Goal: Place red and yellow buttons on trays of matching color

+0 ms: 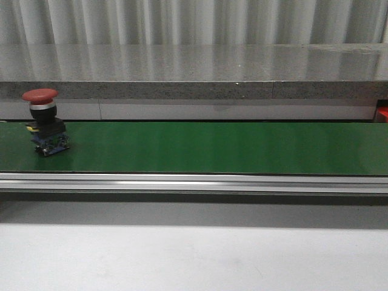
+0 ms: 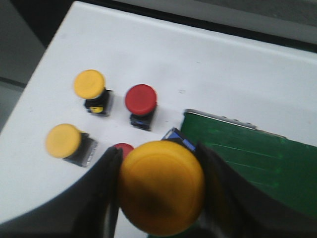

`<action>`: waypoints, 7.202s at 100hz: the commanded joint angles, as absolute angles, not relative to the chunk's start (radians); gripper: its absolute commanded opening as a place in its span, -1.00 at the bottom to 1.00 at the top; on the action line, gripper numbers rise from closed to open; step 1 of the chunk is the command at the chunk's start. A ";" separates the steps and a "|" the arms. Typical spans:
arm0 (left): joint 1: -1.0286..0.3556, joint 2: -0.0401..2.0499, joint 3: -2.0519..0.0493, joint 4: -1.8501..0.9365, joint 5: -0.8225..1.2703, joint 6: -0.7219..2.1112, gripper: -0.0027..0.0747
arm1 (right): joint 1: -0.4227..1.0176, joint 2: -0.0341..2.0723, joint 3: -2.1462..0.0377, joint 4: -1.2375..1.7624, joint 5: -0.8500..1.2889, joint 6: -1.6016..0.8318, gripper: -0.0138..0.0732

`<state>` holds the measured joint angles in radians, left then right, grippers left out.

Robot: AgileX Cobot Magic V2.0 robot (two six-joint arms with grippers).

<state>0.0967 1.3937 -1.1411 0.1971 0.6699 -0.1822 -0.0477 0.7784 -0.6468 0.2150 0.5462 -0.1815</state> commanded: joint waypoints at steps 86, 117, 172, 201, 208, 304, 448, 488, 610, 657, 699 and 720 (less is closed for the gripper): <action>0.019 1.554 -1.176 0.086 0.709 -0.051 0.46 | -0.045 0.770 -0.670 0.218 0.490 -0.190 -0.84; -0.045 1.477 -1.176 0.108 0.695 -0.047 0.68 | -0.045 0.770 -0.670 0.218 0.490 -0.190 -0.84; -0.115 0.885 -0.809 0.123 0.489 -0.084 0.68 | -0.045 0.770 -0.670 0.218 0.490 -0.190 -0.84; -0.115 0.552 -0.553 0.055 0.489 -0.084 0.62 | -0.045 0.770 -0.670 0.218 0.490 -0.190 -0.84; -0.115 0.498 -0.519 0.055 0.487 -0.084 0.46 | -0.045 0.770 -0.670 0.218 0.490 -0.190 -0.84; -0.115 0.442 -0.485 0.055 0.487 -0.084 -0.98 | -0.043 0.778 -0.675 0.274 0.576 -0.190 0.78; -0.115 0.442 -0.485 0.055 0.487 -0.084 -0.98 | 0.417 1.648 -1.280 0.298 0.635 -0.262 -0.09; -0.115 0.442 -0.485 0.057 0.489 -0.084 -0.98 | 0.021 1.597 -1.498 0.294 0.778 -0.261 -0.09; -0.115 0.442 -0.485 0.057 0.489 -0.084 -0.98 | -0.415 2.021 -1.547 0.298 0.313 -0.212 0.10; -0.115 0.442 -0.485 0.057 0.489 -0.084 -0.98 | -0.415 1.871 -1.549 0.298 0.356 -0.214 0.80; -0.115 0.442 -0.485 0.057 0.489 -0.084 -0.98 | -0.231 1.481 -1.382 0.298 0.613 -0.358 0.80; -0.115 0.442 -0.485 0.057 0.489 -0.084 -0.98 | -0.033 1.351 -1.207 0.298 0.675 -0.376 0.80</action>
<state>-0.1069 0.4357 -0.4556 0.0630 0.5635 -0.0759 -0.1032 1.4261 -1.2404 0.2867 0.6937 -0.3495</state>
